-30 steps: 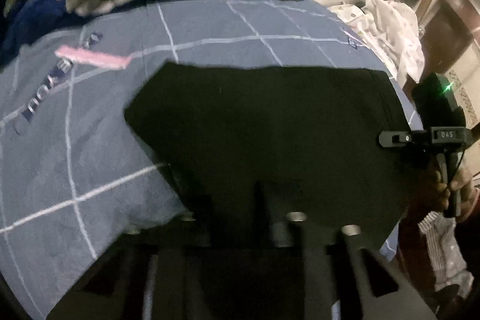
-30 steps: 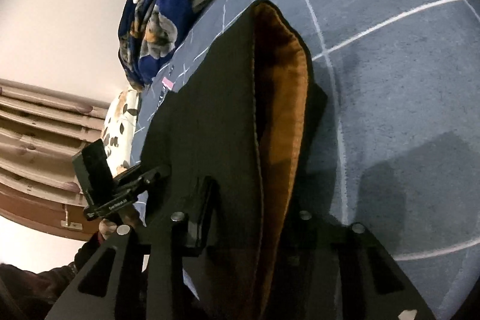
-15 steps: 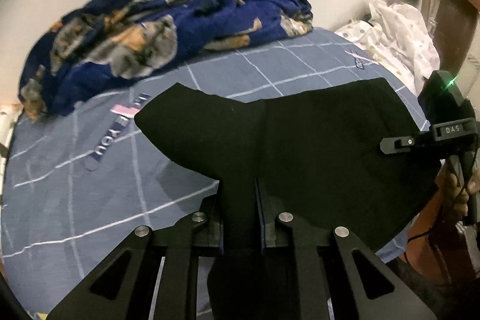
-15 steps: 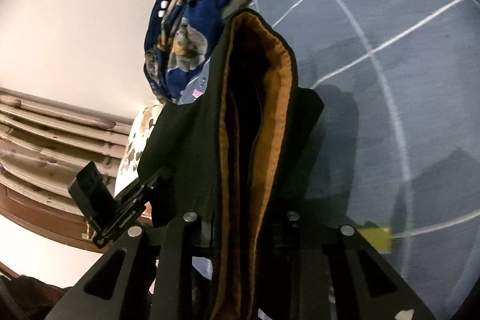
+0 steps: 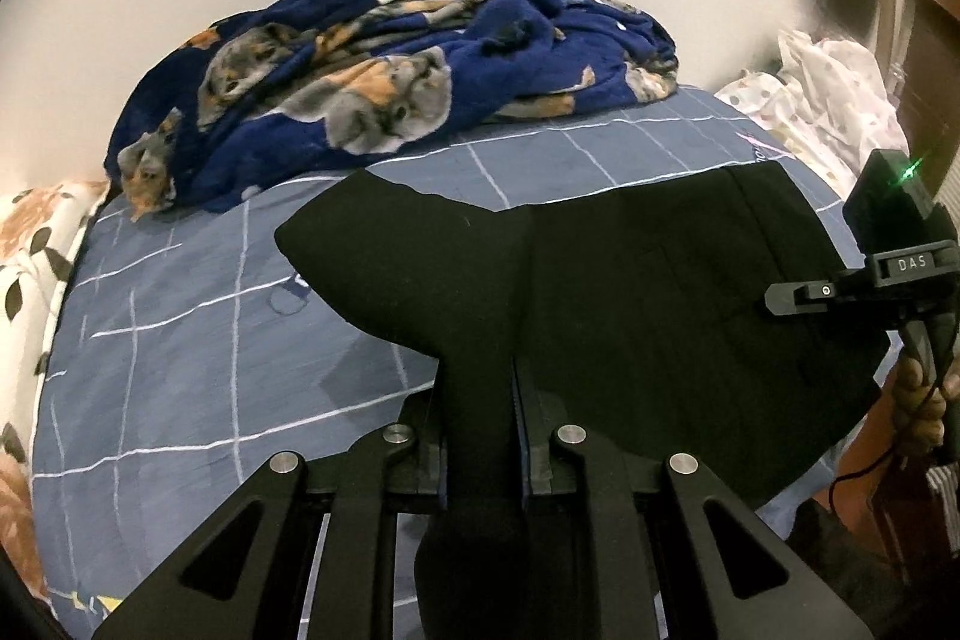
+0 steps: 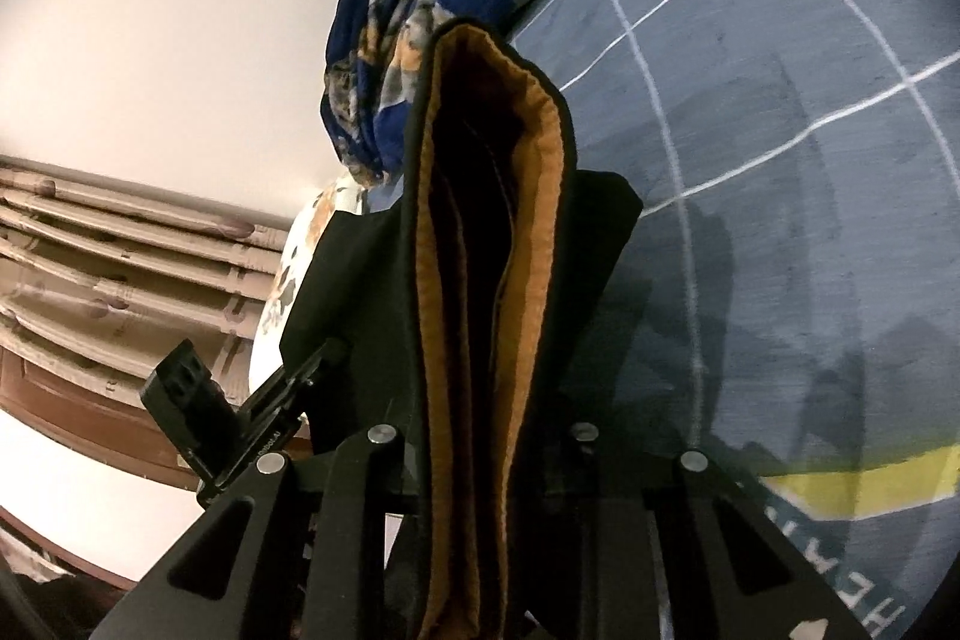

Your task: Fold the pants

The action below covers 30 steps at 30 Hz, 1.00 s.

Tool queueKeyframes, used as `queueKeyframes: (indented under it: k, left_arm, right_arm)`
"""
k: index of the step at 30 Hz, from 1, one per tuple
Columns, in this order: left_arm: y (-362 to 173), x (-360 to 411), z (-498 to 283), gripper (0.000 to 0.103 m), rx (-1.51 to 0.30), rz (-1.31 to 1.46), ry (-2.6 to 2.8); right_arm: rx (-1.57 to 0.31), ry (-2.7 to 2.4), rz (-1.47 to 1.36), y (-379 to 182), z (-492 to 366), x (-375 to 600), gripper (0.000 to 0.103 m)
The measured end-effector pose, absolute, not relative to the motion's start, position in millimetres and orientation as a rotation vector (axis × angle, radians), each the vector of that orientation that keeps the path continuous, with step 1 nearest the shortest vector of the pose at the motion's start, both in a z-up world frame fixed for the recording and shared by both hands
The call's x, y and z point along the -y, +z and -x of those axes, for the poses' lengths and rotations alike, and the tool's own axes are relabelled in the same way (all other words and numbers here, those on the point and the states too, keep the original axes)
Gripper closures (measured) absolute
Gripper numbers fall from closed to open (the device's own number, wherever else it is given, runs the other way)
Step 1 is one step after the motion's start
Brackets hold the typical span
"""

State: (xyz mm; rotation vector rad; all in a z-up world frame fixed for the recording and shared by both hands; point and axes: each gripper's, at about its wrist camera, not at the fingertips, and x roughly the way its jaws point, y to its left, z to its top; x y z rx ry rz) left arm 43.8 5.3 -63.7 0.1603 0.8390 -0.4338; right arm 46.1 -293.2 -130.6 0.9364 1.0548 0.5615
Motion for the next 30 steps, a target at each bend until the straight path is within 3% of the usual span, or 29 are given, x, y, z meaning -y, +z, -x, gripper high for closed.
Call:
queueKeyframes:
  k: [24, 30]
  left_arm:
    - [-91.0, -34.9, -48.5, 0.087, -0.894, -0.131, -0.4]
    - [-93.7, -35.6, -50.3, 0.087, -0.902, -0.125, -0.399]
  right_arm:
    - [-1.15, 0.536, -0.949, -159.9, -58.5, 269.0, 0.081]
    - [-1.193, 0.52, -0.939, -167.9, -59.4, 270.6, 0.067]
